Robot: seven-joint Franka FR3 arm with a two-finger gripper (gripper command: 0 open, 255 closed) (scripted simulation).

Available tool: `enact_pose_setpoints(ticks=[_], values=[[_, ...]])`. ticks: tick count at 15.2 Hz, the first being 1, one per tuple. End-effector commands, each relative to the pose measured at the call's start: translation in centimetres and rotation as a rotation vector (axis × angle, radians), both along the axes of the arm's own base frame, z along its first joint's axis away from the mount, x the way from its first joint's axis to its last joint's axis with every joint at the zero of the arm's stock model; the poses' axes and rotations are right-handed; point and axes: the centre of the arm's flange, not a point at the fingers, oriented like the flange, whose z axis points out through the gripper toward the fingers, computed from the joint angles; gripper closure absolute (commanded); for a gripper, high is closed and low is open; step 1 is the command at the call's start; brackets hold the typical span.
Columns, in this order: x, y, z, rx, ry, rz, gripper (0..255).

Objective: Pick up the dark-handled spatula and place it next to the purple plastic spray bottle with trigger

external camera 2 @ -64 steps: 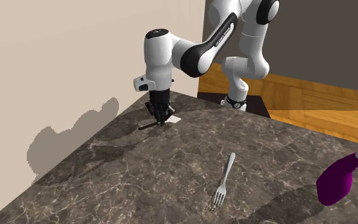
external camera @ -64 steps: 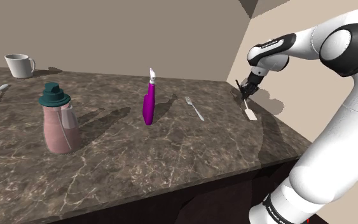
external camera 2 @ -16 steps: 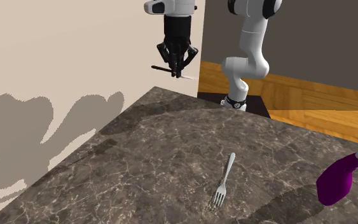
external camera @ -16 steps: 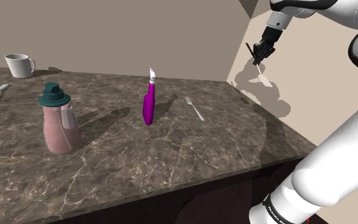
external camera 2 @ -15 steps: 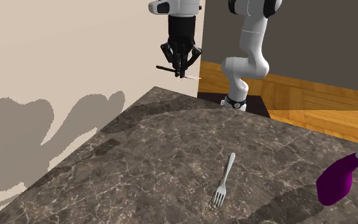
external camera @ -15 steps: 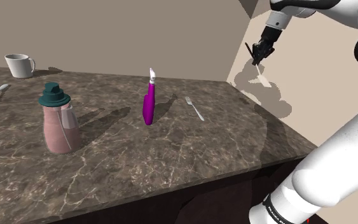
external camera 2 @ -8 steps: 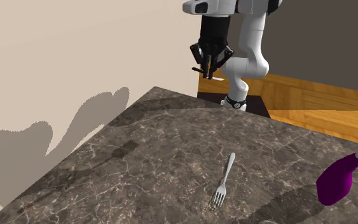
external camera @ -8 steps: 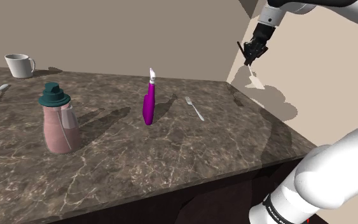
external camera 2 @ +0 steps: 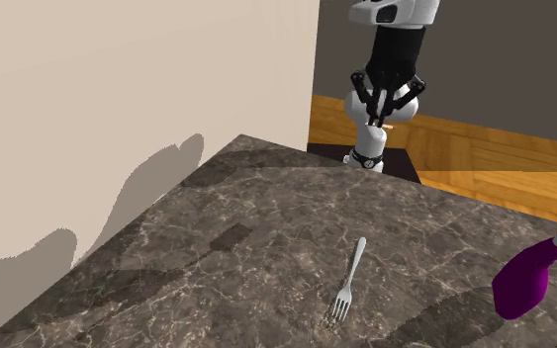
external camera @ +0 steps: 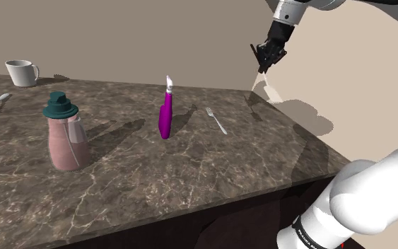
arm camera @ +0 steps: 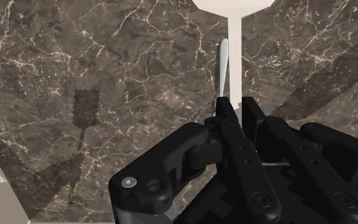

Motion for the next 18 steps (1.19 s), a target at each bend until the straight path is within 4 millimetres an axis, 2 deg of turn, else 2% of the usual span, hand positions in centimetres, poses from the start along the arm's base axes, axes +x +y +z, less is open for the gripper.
enact_pose_setpoints(ticks=[1,18], values=[[-0.1,2.8,-0.1,0.0,0.0,-0.002,255],[0.3,25.2,-0.1,0.0,0.0,-0.002,255]])
